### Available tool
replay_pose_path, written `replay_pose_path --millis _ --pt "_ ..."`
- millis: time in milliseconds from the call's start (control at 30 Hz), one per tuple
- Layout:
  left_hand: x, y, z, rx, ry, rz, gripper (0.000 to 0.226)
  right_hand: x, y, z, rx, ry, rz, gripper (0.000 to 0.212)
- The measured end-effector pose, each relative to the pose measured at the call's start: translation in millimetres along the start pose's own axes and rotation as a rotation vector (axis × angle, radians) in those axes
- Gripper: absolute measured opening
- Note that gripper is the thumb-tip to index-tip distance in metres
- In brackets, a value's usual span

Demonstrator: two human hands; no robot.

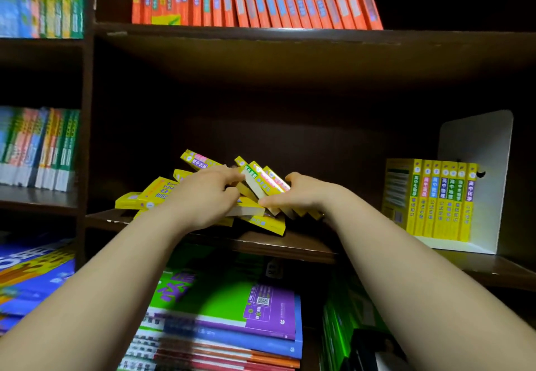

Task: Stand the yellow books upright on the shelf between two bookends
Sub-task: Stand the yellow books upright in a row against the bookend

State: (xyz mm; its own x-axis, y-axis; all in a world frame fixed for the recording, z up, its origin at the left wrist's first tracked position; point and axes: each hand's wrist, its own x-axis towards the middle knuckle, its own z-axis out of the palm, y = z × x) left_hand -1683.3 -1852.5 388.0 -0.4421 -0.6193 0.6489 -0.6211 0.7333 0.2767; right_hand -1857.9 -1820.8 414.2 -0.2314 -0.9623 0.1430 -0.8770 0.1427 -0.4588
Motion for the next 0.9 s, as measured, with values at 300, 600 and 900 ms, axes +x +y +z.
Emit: replay_pose_path --millis 300,600,900 --pt "-5.3 -2.3 3.4 0.019 0.046 0.039 0.041 0.6 -9.5 6.9 -0.302 0.133 0.002 0.046" --pt "-5.0 -0.8 2.3 -0.049 0.020 -0.014 0.040 -21.5 19.5 11.1 -0.163 0.480 0.023 0.046" --pt "11.7 69.6 16.8 -0.480 0.232 0.121 0.059 -61.5 48.0 -2.7 0.304 0.676 -0.095 0.039"
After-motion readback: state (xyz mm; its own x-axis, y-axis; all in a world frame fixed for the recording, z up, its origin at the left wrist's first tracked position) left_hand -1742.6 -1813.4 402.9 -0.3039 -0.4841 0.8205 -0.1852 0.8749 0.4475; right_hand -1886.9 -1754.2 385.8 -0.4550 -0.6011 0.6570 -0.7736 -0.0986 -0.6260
